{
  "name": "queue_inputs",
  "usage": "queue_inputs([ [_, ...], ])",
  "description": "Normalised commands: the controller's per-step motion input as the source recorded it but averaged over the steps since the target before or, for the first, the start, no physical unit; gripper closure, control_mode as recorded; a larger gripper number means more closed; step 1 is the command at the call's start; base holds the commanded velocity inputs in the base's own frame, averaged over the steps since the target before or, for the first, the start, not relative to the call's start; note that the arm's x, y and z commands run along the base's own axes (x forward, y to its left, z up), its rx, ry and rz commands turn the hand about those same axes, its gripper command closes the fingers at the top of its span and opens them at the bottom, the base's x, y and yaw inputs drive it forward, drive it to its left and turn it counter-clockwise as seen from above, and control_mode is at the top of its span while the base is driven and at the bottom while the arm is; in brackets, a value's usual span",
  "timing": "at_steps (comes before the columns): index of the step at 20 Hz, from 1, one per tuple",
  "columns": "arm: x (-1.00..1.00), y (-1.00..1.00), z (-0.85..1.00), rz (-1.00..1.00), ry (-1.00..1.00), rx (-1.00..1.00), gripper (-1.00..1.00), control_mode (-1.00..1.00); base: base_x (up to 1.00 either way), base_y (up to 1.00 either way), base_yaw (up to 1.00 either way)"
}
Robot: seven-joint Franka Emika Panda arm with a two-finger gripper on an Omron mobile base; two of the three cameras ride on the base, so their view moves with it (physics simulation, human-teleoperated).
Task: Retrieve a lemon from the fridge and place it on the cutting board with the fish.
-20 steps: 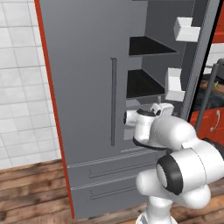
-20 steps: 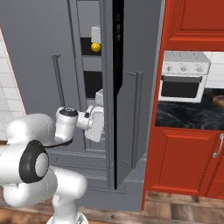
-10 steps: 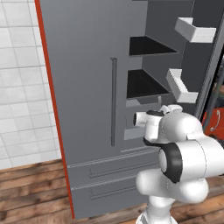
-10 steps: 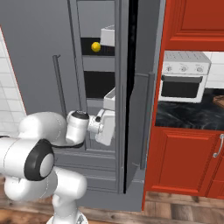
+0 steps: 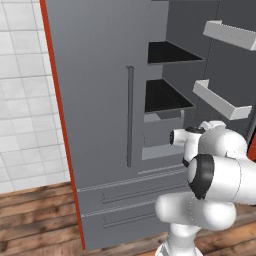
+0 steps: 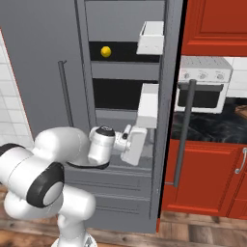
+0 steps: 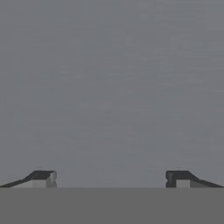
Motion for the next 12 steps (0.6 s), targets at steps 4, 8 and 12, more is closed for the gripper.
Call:
queue_inputs([
  [4, -0.33, 0.14, 0.01, 0.00, -0.14, 0.00, -1.00, -1.00, 0.00, 0.00, 0.00],
  [8, -0.25, 0.75, 0.04, -0.01, -0.19, 0.00, -1.00, -1.00, 0.00, 0.00, 0.00],
  [12, 0.00, 1.00, 0.12, -0.05, -0.08, 0.00, -1.00, -1.00, 0.00, 0.00, 0.00],
])
